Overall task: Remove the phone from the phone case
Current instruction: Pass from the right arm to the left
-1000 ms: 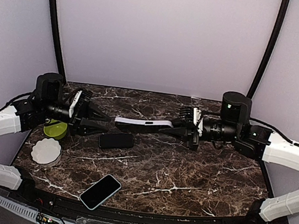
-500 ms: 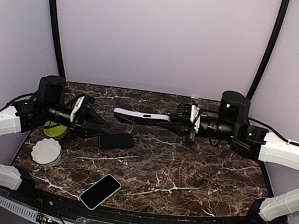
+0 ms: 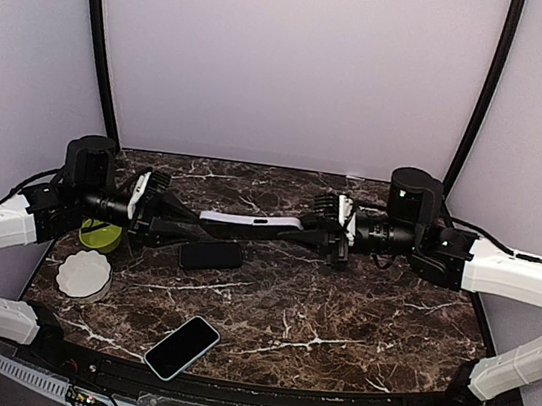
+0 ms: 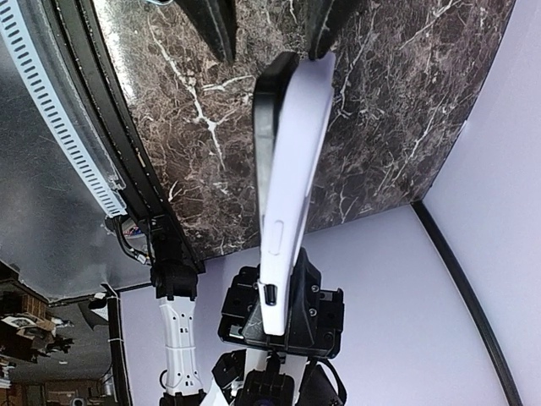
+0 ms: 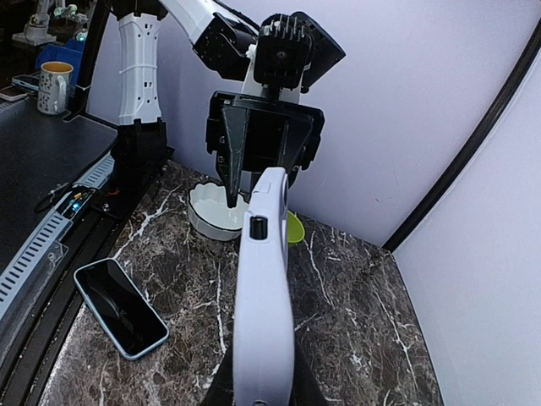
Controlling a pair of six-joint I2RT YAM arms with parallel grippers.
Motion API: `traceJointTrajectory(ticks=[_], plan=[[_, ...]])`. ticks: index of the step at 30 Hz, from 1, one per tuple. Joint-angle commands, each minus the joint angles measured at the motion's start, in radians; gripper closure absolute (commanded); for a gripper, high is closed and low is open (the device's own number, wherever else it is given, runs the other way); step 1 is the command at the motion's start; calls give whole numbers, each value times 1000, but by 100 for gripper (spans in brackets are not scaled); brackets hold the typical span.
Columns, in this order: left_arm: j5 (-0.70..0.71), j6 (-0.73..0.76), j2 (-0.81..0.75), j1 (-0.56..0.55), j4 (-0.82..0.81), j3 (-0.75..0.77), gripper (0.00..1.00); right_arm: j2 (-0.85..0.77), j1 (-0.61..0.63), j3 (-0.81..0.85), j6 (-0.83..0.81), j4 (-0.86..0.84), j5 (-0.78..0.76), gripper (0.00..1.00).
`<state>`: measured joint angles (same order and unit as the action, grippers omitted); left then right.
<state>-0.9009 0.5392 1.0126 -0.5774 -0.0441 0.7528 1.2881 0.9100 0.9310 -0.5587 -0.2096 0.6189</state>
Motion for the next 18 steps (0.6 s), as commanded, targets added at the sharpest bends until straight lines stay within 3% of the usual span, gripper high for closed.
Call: traceJointTrajectory(ticks=[1, 18], plan=[[-43, -15, -23, -7, -36, -11, 71, -11, 6, 31, 38, -118, 21, 100], [-48, -26, -33, -7, -44, -11, 76, -24, 7, 11, 72, -143, -1, 100]])
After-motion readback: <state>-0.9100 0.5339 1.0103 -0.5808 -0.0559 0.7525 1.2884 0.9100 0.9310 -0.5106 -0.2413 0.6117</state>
